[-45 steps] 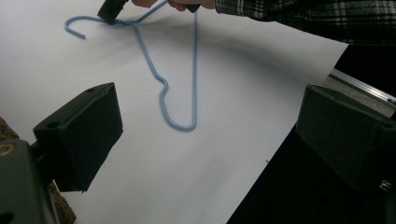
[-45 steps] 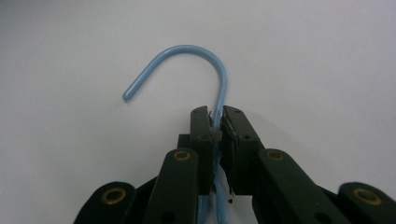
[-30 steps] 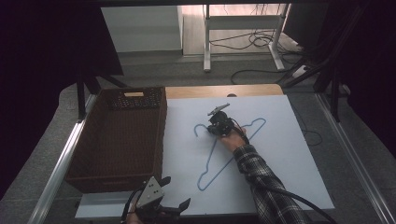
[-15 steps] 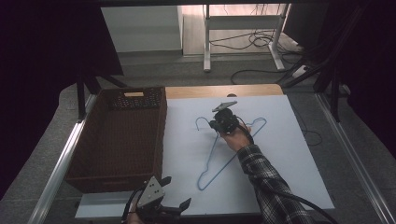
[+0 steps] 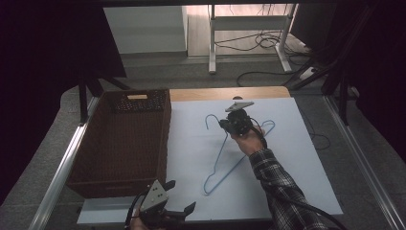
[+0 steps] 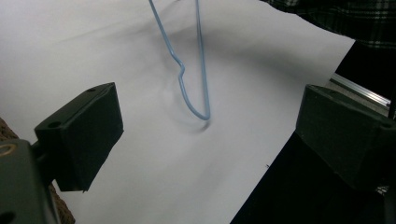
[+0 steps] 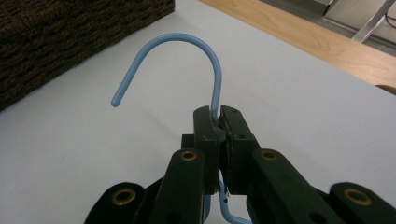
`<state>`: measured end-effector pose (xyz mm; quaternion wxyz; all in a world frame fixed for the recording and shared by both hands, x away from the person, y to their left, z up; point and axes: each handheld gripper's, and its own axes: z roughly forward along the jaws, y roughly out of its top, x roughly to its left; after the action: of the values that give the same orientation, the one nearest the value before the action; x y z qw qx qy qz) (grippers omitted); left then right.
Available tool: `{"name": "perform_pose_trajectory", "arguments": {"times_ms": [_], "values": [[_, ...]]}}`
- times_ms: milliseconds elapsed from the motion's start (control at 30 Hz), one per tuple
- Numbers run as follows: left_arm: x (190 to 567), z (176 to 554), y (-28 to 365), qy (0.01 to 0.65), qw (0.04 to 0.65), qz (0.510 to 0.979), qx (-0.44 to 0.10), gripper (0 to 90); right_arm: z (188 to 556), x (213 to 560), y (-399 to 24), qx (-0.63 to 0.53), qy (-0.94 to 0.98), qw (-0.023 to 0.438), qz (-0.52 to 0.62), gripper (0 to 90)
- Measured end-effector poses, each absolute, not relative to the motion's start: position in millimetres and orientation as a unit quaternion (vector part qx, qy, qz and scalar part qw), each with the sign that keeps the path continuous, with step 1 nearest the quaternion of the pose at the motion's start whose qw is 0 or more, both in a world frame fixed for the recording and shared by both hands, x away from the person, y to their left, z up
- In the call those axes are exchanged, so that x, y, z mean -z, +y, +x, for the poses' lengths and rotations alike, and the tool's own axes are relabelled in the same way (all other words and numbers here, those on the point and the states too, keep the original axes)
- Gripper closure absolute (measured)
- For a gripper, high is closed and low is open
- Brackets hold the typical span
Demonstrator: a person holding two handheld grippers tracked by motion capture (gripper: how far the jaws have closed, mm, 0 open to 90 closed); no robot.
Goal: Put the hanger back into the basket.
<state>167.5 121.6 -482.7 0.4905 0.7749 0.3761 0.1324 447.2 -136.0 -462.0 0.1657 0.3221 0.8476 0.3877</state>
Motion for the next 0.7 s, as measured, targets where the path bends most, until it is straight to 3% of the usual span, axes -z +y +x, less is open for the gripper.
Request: {"name": "perform_pose_trajectory", "arguments": {"times_ms": [267, 600, 700], "values": [[482, 169, 121, 0.379, 0.497, 0.771, -0.121, 7.7, 443, 449, -142, -0.399, 0.842, 0.171, 0.320, 86.1], [471, 195, 120, 0.421, 0.516, 0.745, -0.041, 7.4, 430, 428, -149, -0.425, 0.831, 0.179, 0.312, 86.1], [463, 205, 117, 0.429, 0.520, 0.738, -0.033, 12.4, 424, 423, -151, -0.434, 0.827, 0.180, 0.309, 86.1]]}}
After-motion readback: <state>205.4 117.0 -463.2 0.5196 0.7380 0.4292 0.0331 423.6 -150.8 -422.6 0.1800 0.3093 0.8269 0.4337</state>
